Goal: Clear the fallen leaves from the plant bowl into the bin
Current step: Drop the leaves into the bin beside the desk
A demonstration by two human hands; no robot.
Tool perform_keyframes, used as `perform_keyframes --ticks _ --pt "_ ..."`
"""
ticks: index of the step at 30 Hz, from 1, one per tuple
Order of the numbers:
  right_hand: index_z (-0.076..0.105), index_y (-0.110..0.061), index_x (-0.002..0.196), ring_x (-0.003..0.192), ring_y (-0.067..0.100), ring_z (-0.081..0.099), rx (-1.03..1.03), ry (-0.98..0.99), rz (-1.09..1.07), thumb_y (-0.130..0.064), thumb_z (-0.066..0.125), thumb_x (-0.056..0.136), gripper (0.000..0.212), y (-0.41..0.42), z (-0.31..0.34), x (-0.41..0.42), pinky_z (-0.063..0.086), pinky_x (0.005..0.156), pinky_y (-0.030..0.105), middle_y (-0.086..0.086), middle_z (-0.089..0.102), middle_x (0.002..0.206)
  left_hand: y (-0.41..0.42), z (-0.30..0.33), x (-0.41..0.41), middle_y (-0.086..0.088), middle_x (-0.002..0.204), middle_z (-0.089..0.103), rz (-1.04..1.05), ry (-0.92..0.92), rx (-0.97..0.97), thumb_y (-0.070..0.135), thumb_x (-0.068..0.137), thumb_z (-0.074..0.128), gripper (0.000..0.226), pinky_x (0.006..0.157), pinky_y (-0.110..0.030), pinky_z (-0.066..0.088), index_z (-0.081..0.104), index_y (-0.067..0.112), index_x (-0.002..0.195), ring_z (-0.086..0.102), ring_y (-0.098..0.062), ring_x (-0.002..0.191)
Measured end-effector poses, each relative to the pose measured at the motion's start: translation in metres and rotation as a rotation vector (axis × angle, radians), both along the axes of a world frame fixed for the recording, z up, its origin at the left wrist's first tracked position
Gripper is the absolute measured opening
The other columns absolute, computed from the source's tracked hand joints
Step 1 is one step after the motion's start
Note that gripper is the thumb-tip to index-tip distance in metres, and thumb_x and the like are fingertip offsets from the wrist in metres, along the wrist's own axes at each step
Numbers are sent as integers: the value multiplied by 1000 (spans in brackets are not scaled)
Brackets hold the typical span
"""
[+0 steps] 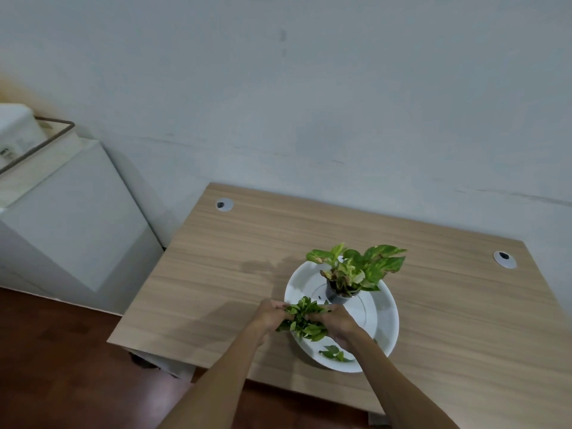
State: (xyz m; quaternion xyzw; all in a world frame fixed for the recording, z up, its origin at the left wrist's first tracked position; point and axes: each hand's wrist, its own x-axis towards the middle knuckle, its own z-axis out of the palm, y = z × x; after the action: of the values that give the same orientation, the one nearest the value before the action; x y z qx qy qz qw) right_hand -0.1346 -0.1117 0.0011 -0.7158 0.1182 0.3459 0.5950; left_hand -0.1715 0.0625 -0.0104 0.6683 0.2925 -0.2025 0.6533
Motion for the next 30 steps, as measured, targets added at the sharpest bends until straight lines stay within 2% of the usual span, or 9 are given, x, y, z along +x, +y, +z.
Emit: perform_keyframes --ticks 6,11,15,18,21,23,25,28,30 --pt "74 9 95 94 38 72 -27 -29 24 3 74 81 15 73 15 0 60 87 47 27 75 97 67 13 -11 -16 92 76 62 -30 -22 -2 80 67 17 80 -34 59 77 9 89 71 -24 82" --pt "66 7 104 100 32 71 -71 -34 47 -6 83 75 35 150 19 -9 57 95 43 20 72 103 140 16 -27 -19 104 74 123 -34 -41 -1 83 65 25 88 -38 59 72 1 107 71 -29 95" --pt "74 -5 80 87 30 75 -57 -67 143 0 81 75 9 212 25 -18 61 85 42 17 77 89 198 17 -49 -17 99 75 211 -39 -42 -2 82 66 25 85 -39 60 73 0 106 72 -30 94" --pt "76 -6 73 80 31 75 -40 -75 209 3 78 76 10 258 28 -26 62 76 40 17 77 81 239 16 -64 -9 87 77 271 -36 -39 0 83 65 22 71 -29 60 75 1 102 73 -20 81" --pt "77 -3 79 85 33 75 -40 -70 262 2 78 76 6 300 24 -29 62 79 41 18 77 84 277 13 -76 -13 103 75 314 -41 -29 3 85 66 24 83 -32 59 73 2 108 72 -25 95" --pt "76 0 90 88 33 75 -47 -70 312 -1 79 75 15 327 21 -29 62 83 42 19 77 90 299 13 -84 -16 109 73 364 -51 13 2 83 69 28 94 -39 56 71 -2 110 69 -30 102" --pt "74 3 97 86 32 75 -42 -59 366 -4 81 74 25 353 15 -30 62 80 42 20 77 91 319 14 -95 -20 107 73 430 -60 29 -2 82 69 26 95 -45 55 72 -3 108 69 -34 101" --pt "76 1 92 79 28 77 -16 -52 471 -4 81 74 20 390 5 -27 62 68 34 17 78 86 347 11 -105 -18 99 74 525 -64 29 -5 83 67 24 89 -40 58 73 -3 106 71 -31 91" --pt "76 2 92 82 29 76 -26 -47 506 -4 82 74 20 413 -2 -25 63 75 39 17 78 87 363 7 -110 -15 89 74 585 -53 36 -6 83 66 22 76 -32 60 75 -2 102 70 -23 77"
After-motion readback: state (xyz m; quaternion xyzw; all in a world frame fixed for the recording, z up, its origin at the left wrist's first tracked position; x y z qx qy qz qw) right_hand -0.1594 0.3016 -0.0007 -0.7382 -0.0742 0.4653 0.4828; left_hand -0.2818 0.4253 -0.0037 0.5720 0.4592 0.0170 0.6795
